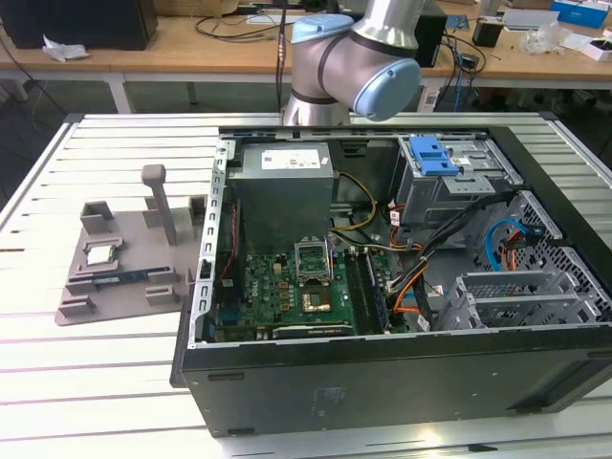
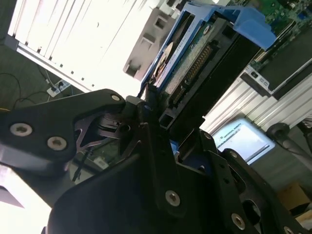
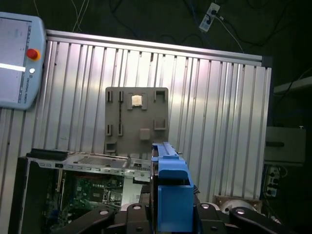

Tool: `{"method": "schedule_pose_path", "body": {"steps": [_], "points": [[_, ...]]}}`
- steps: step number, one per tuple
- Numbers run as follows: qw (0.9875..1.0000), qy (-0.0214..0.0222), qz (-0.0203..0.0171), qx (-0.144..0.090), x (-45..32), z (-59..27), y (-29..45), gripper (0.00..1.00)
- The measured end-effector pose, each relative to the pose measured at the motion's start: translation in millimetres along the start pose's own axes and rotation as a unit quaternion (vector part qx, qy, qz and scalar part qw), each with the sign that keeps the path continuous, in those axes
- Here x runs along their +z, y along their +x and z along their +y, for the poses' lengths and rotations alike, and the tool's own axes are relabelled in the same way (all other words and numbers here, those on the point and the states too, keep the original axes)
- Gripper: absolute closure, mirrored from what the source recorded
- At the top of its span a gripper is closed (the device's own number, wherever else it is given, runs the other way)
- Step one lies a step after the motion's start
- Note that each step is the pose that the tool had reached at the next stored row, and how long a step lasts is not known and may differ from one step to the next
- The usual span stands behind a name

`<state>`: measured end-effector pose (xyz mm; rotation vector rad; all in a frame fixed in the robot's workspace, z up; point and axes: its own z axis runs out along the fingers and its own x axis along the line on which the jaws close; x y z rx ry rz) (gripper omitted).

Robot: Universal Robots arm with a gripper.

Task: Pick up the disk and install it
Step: 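Pick up the disk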

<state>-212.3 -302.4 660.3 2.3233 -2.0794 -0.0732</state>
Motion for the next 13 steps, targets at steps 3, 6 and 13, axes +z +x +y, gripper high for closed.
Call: {"method": "schedule_pose_path", "body": {"steps": [3, 6, 13], "points": [[1.0000, -0.0003, 0.0000, 0.000, 2.9, -15.3, 1.8, 0.63], [1.0000, -0.0005, 0.0000, 0.000, 7.0, -35.4, 4.1, 0.63], [1.0000, -0.0008, -0.0001, 0.000, 13.8, -74.2, 8.5, 0.63]]}}
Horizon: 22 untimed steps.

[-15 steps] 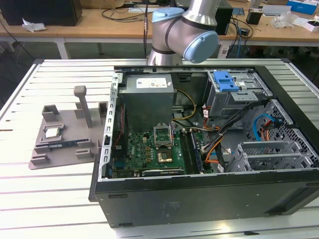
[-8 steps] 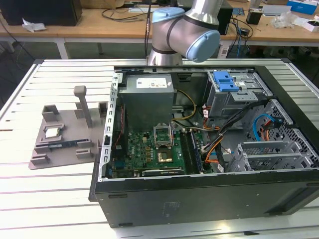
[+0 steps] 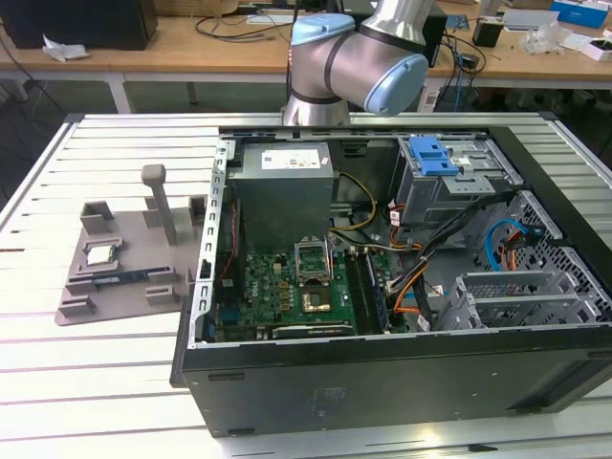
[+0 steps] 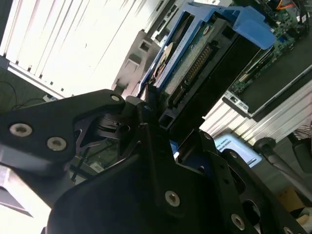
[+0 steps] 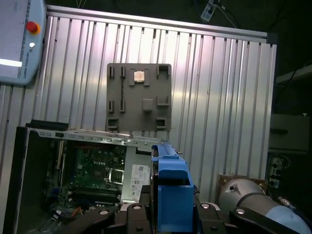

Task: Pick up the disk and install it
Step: 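Pick up the disk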

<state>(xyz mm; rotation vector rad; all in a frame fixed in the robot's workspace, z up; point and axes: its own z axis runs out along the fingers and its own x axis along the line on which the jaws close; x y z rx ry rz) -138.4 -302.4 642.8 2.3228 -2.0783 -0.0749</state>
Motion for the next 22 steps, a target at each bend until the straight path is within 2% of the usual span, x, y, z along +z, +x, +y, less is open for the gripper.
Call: {"method": "schedule_pose_path", "body": {"steps": [5, 8, 10, 12, 17, 22], "points": [[1.0000, -0.0001, 0.0000, 0.000, 4.2, -25.3, 2.9, 0.63], [1.0000, -0.0003, 0.0000, 0.000, 7.0, -43.3, 4.9, 0.63], [1.0000, -0.0008, -0.0001, 0.000, 11.0, -60.4, 6.9, 0.63], [1.0000, -0.0015, -0.0002, 0.000, 14.4, -72.0, 8.3, 0.63], [1.0000, -0.0023, -0.0003, 0.000, 21.0, -96.1, 11.0, 0.63], [1.0000, -0.0025, -0.0003, 0.000, 26.7, -115.7, 13.3, 0.63]]}}
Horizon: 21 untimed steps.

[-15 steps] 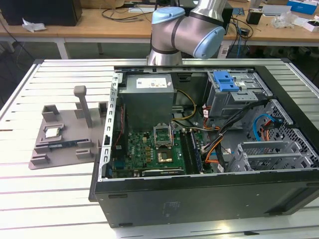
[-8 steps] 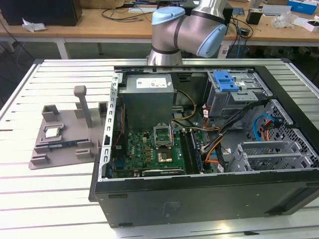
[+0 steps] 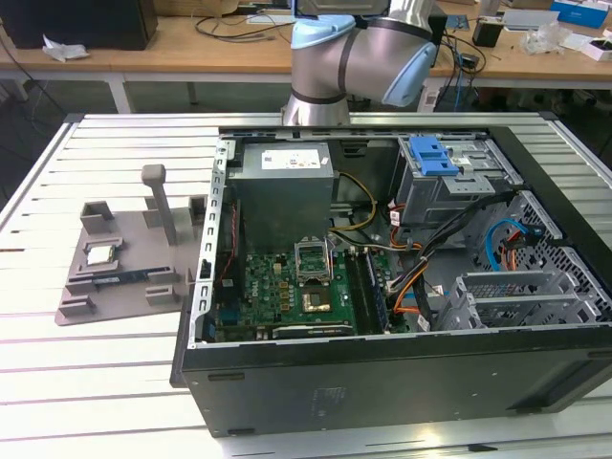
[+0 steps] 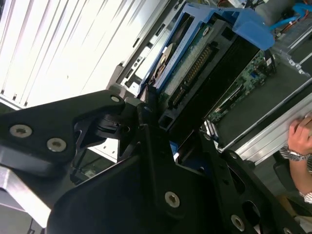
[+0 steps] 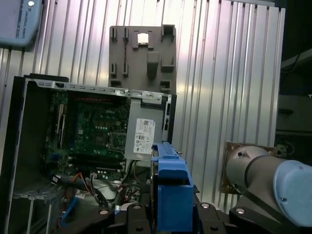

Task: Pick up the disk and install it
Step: 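Pick up the disk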

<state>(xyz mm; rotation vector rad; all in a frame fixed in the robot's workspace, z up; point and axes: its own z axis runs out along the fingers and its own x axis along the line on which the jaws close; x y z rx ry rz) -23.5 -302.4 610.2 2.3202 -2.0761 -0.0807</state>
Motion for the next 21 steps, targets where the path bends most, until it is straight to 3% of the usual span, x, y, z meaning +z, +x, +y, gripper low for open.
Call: {"method": "schedule_pose_path", "body": {"steps": [10, 12, 21], "points": [[1.0000, -0.0009, 0.0000, 0.000, 14.7, -41.6, 4.9, 0.63], [1.0000, -0.0009, -0.0001, 0.000, 19.7, -43.6, 7.2, 0.63], [1.0000, -0.0009, -0.0001, 0.001, 31.7, -41.3, 35.2, 0.63]]}}
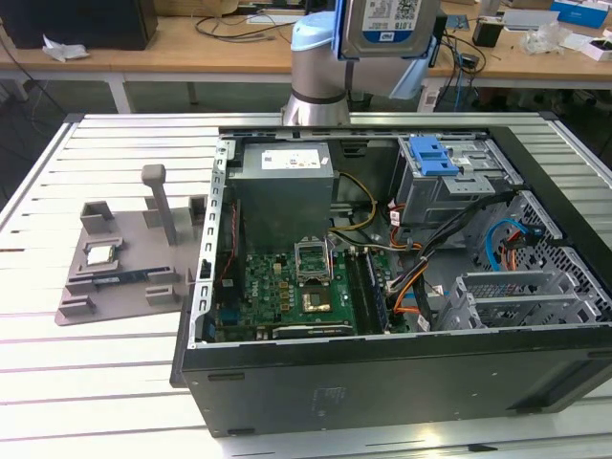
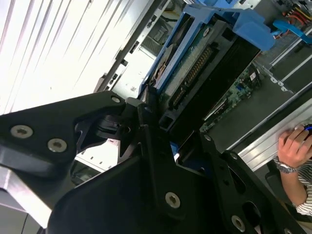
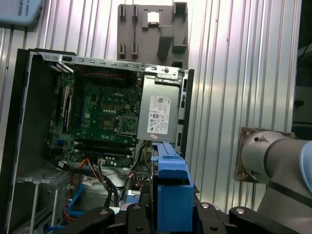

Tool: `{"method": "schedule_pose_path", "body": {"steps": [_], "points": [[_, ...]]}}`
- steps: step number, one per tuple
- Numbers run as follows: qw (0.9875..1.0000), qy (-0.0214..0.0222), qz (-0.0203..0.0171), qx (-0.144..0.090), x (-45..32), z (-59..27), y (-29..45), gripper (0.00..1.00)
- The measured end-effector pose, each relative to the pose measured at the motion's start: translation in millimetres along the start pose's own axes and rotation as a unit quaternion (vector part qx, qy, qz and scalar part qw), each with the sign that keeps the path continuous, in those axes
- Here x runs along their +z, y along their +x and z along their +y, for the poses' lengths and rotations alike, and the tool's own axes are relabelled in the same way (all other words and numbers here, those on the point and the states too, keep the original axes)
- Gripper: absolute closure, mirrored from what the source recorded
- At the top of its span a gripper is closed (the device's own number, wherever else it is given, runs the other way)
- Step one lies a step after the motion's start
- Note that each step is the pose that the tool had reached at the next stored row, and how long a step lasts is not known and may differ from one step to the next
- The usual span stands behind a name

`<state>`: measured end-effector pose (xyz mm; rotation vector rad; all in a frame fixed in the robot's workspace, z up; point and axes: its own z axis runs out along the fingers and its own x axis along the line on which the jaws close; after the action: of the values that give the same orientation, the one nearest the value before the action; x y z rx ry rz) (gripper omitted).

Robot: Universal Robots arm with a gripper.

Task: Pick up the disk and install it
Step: 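Pick up the disk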

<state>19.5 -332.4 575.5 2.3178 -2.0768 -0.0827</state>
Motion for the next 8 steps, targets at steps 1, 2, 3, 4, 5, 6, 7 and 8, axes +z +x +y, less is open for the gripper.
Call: {"method": "schedule_pose_path", "body": {"steps": [1, 2, 3, 4, 5, 6, 7, 8], "points": [[1.0000, 0.0000, 0.0000, 0.000, 0.9, 0.3, 3.1, 0.63], [1.0000, 0.0000, -0.0001, 0.000, 1.8, 0.6, 6.2, 0.63], [1.0000, 0.0000, -0.0001, 0.000, 2.4, 0.9, 9.1, 0.63], [1.0000, 0.0000, 0.0000, 0.000, 3.2, 1.4, 13.9, 0.63], [1.0000, 0.0000, -0.0001, 0.000, 3.7, 1.7, 16.8, 0.63], [1.0000, 0.0000, -0.0001, 0.001, 4.2, 2.0, 20.0, 0.63], [1.0000, 0.0000, 0.0000, 0.001, 4.9, 2.5, 25.0, 0.63], [1.0000, 0.0000, -0.0001, 0.001, 5.6, 2.9, 29.5, 0.63]]}}
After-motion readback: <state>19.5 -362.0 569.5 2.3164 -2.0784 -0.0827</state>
